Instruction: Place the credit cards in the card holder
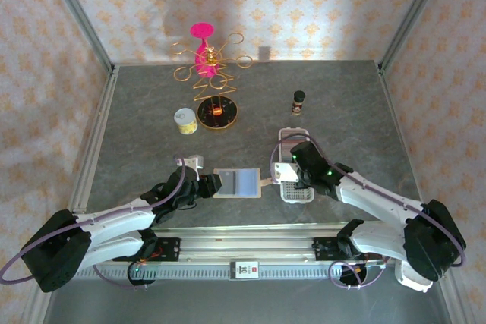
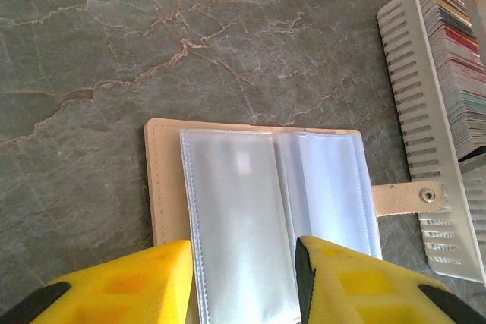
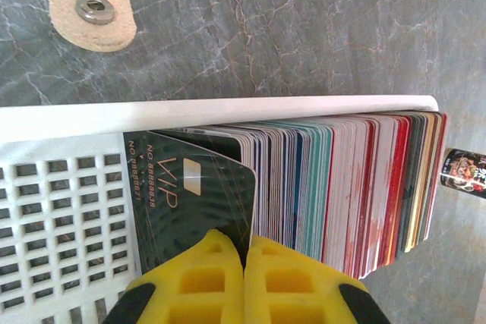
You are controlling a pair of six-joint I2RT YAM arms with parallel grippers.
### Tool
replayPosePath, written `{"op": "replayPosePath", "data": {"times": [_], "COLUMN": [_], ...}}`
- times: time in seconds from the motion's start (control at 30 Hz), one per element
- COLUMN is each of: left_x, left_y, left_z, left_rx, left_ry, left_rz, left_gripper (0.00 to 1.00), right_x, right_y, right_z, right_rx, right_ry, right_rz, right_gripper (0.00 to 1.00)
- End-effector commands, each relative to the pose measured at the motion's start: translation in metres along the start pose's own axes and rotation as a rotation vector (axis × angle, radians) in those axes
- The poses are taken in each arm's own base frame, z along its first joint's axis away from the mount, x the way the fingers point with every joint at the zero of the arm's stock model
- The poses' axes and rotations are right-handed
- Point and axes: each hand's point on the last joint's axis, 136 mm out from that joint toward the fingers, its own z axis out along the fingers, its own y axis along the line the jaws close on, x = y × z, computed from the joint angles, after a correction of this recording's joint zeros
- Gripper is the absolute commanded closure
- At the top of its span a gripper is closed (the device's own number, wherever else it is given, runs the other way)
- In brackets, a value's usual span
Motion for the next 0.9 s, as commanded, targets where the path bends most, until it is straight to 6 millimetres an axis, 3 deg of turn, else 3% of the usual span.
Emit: {"op": "replayPosePath", "data": {"times": [0.0,0.3,0.5,0.57,0.73,0.87], "left_x": [-0.005,-0.008,-0.016,-0.017,-0.02,-0.013], "left_y": [-0.009,-0.014,-0.009,-0.005,0.0,0.001], "left_z": [0.0,0.0,-0.003,-0.004,-0.002,0.004], "left_rx": [0.023,0.023,-0.04,-0.07,-0.148,-0.178], "left_ry": [-0.009,-0.007,-0.022,-0.02,0.016,0.072], "left_rz": [0.007,0.023,0.063,0.078,0.124,0.138], "left_gripper": [0.58,0.57,0.5,0.47,0.36,0.31], "right_x": [0.0,-0.015,-0.033,-0.049,-0.092,-0.111], "right_y": [-0.033,-0.022,-0.014,-0.026,-0.088,-0.109], "right_z": [-0.015,-0.038,-0.063,-0.079,-0.118,-0.125], "right_rx": [0.11,-0.004,-0.116,-0.126,-0.067,-0.124], "right_ry": [0.021,-0.062,-0.136,-0.206,-0.443,-0.567], "right_rz": [0.047,0.153,0.302,0.396,0.84,1.177], "right_gripper": [1.0,1.0,1.0,1.0,1.0,1.0]}}
